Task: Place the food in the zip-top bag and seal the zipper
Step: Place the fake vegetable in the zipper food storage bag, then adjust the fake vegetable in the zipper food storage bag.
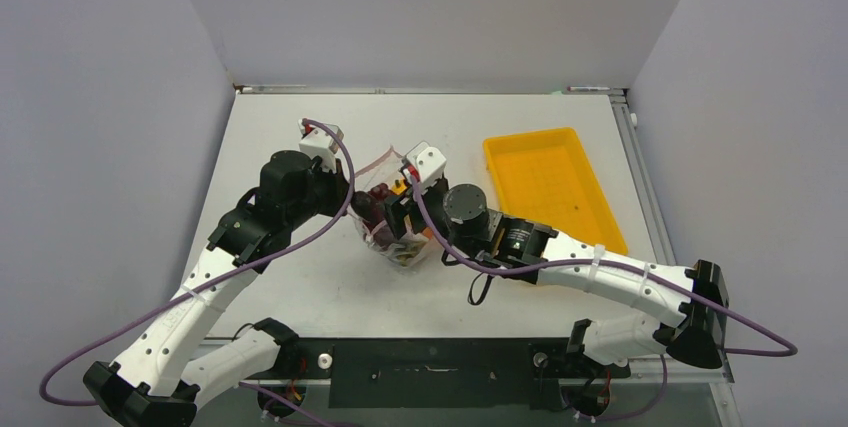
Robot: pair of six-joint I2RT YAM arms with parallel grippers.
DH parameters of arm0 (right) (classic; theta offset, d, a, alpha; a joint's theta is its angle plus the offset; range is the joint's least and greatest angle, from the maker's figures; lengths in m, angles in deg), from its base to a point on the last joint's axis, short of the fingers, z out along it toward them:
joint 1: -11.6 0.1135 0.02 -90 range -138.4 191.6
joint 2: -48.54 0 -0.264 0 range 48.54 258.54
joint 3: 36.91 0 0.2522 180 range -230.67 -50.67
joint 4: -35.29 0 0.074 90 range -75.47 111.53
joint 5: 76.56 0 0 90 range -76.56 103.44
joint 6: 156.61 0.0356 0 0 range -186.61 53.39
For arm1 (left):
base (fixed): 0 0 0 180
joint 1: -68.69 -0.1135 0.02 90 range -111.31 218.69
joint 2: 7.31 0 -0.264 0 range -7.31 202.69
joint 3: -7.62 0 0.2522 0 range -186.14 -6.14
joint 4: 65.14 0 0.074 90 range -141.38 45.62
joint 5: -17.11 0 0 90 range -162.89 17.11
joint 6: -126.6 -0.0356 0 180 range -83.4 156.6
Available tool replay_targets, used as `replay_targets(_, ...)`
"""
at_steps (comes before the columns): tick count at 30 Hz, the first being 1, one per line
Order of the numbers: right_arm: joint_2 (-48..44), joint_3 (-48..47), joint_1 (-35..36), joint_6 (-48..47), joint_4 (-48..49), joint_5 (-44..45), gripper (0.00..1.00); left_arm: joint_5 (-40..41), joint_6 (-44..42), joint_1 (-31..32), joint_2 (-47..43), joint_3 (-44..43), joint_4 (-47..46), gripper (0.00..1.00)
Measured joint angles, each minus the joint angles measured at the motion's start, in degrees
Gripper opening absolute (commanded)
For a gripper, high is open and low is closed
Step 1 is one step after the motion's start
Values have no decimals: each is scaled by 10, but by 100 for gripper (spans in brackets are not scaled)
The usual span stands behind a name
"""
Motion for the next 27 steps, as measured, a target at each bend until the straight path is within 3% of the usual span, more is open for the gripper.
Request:
replay_targets(12, 41, -128, 4, 1, -34, -1, 51, 0, 0, 0, 0, 0, 0, 0)
replay_targets(27, 135, -185, 7, 5, -126, -17, 48, 0, 0, 0, 0, 0, 0, 0)
